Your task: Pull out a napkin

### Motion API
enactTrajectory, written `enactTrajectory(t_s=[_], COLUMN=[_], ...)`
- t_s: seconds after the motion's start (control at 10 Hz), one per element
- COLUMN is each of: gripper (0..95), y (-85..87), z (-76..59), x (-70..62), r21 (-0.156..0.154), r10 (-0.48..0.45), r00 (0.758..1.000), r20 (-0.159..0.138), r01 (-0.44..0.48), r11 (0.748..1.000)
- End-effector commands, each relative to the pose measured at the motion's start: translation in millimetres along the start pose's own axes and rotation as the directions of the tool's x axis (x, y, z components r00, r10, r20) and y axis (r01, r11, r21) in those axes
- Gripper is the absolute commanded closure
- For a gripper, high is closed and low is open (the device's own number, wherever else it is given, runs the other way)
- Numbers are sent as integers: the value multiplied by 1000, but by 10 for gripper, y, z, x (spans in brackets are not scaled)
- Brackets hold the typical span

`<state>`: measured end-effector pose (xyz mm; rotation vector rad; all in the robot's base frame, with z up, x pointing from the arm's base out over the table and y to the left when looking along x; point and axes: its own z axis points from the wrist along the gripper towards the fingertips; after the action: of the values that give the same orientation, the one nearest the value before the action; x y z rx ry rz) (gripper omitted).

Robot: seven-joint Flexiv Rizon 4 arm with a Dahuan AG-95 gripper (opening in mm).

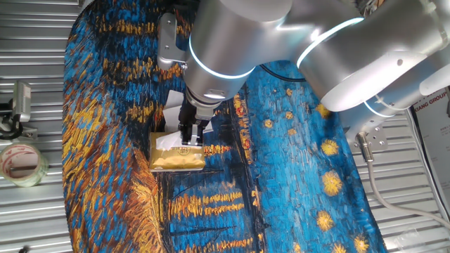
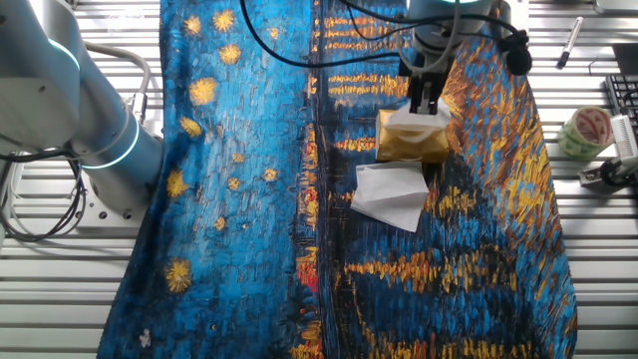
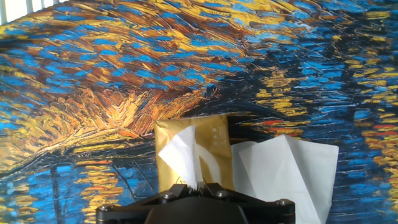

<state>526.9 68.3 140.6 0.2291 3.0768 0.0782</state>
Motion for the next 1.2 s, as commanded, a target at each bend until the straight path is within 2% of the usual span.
enactTrajectory(t_s=[0.1,1.2], gripper=[950,950], y=[2,39], z=[-17,-194], x=[7,36], r21=[1,-6], r10=[1,8], r00=[1000,1000], r20=[-6,-24], r01=[-1,-8], r11=[1000,1000])
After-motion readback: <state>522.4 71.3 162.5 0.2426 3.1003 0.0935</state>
